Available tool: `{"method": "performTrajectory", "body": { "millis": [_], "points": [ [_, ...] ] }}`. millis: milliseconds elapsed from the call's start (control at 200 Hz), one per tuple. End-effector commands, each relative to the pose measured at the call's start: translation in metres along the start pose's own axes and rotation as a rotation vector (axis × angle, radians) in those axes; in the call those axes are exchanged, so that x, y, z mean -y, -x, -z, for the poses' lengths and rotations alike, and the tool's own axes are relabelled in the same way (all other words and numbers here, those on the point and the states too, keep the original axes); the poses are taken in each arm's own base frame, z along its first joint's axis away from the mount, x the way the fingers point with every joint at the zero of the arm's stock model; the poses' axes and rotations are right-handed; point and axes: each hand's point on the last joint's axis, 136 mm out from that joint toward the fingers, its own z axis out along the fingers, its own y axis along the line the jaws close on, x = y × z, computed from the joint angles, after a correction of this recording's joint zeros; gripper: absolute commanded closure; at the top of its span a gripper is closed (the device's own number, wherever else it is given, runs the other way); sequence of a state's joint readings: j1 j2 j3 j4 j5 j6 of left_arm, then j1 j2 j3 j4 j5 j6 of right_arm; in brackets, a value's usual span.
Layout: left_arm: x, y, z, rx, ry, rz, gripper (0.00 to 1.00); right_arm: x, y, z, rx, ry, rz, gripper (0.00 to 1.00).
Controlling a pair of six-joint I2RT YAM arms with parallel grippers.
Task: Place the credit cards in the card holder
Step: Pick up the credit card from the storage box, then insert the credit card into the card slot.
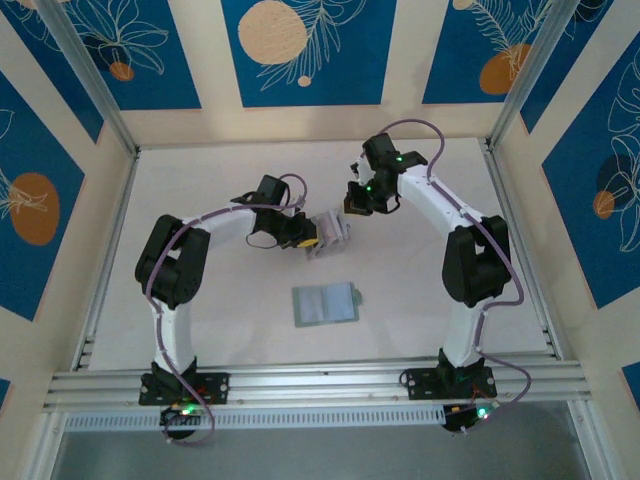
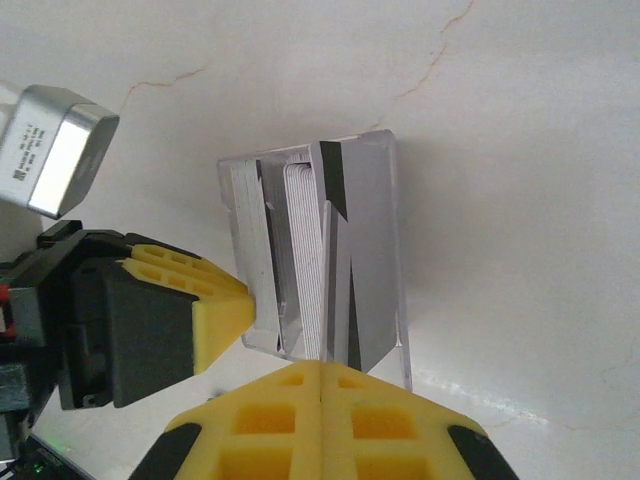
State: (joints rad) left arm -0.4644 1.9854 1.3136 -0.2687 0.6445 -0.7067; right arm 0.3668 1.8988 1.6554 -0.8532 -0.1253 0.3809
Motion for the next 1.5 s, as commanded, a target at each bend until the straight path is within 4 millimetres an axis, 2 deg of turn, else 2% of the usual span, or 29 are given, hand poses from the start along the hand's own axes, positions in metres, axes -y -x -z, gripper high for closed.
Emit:
{"method": "performTrajectory", "body": {
  "millis": [0,315,480,625,765,940,1105,1335,1490],
  "points": [
    [0.0,-0.001,0.008,-0.008,-0.003,0.005,0.85,-0.001,-0.003,0.014,0.012,-0.008,0.005,1.0],
    [0.026,0.006,0.029,0.017,-0.09,-0.021,0.85,-0.002,-0.005,0.02,0.022,-0.006,0.006,1.0],
    [0.034,0.004,0.043,0.038,-0.103,-0.034,0.85,-0.005,-0.007,0.03,0.045,-0.013,0.014,1.0],
    [0.038,-0.004,0.055,0.051,-0.097,-0.048,0.85,-0.009,-0.013,0.039,0.054,-0.016,0.025,1.0],
    [0.031,-0.02,0.065,0.053,-0.066,-0.059,0.84,-0.017,-0.025,0.047,0.064,-0.02,0.041,1.0],
    [0.015,-0.05,0.071,0.037,-0.015,-0.069,0.84,-0.033,-0.056,0.049,0.046,-0.026,0.069,1.0],
    [0.003,-0.085,0.068,-0.001,0.023,-0.087,0.84,-0.047,-0.1,0.038,0.013,-0.041,0.084,1.0],
    [-0.015,-0.136,0.05,-0.086,0.089,-0.128,0.83,-0.053,-0.161,0.002,-0.048,-0.069,0.06,1.0],
    [-0.021,-0.153,0.04,-0.125,0.116,-0.154,0.83,-0.045,-0.181,-0.018,-0.048,-0.109,0.016,1.0]
  ]
}}
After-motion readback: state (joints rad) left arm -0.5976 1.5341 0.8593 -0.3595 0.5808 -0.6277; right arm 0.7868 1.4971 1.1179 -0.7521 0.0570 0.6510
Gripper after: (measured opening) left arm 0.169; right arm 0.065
